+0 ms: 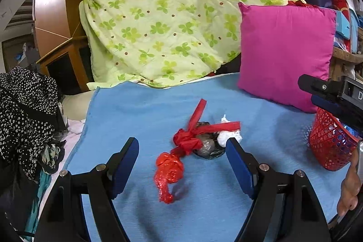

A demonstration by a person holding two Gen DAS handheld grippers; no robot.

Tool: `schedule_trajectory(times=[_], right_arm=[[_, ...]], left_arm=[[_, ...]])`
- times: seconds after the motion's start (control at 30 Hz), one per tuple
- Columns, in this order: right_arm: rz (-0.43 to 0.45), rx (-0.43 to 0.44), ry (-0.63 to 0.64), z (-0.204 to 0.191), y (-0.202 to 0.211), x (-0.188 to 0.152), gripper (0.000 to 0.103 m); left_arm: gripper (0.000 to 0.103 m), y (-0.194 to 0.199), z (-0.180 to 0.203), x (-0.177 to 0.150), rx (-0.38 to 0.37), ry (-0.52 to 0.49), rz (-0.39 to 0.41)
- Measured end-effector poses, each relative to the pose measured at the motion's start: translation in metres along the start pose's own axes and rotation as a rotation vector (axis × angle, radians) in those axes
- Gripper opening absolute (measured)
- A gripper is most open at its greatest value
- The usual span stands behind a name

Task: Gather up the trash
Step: 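Move both grippers back over the red bags and dark ball, then grasp the red plastic bag with the left gripper while the right gripper grasps the white tissue ball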

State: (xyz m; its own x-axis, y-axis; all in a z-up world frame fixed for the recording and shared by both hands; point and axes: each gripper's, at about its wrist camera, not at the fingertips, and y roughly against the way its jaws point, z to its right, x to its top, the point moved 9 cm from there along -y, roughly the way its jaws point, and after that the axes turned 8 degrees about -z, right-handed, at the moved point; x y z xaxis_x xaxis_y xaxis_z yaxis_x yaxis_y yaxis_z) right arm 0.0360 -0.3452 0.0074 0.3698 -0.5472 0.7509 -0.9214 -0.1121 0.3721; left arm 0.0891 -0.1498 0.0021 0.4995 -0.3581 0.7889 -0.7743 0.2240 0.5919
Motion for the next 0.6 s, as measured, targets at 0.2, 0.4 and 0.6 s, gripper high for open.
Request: schedule_trajectory(times=[0.2, 0.4, 0.6], right_arm=[[-0.075, -0.014, -0.029, 0.010, -0.026, -0.009, 0.067], [-0.185, -0.011, -0.132, 0.034, -0.065, -0.021, 0.067], [-0.291, -0.028, -0.098, 0.032, -0.109, -0.036, 0.065]], left_arm=[[0.080, -0.035, -0.039, -0.019, 0.045, 0.058, -0.094], [0.080, -0.071, -0.089, -0.048, 0.081, 0.181, -0.210], [0.080, -0.092, -0.099, -0.067, 0.025, 0.261, -0.285]])
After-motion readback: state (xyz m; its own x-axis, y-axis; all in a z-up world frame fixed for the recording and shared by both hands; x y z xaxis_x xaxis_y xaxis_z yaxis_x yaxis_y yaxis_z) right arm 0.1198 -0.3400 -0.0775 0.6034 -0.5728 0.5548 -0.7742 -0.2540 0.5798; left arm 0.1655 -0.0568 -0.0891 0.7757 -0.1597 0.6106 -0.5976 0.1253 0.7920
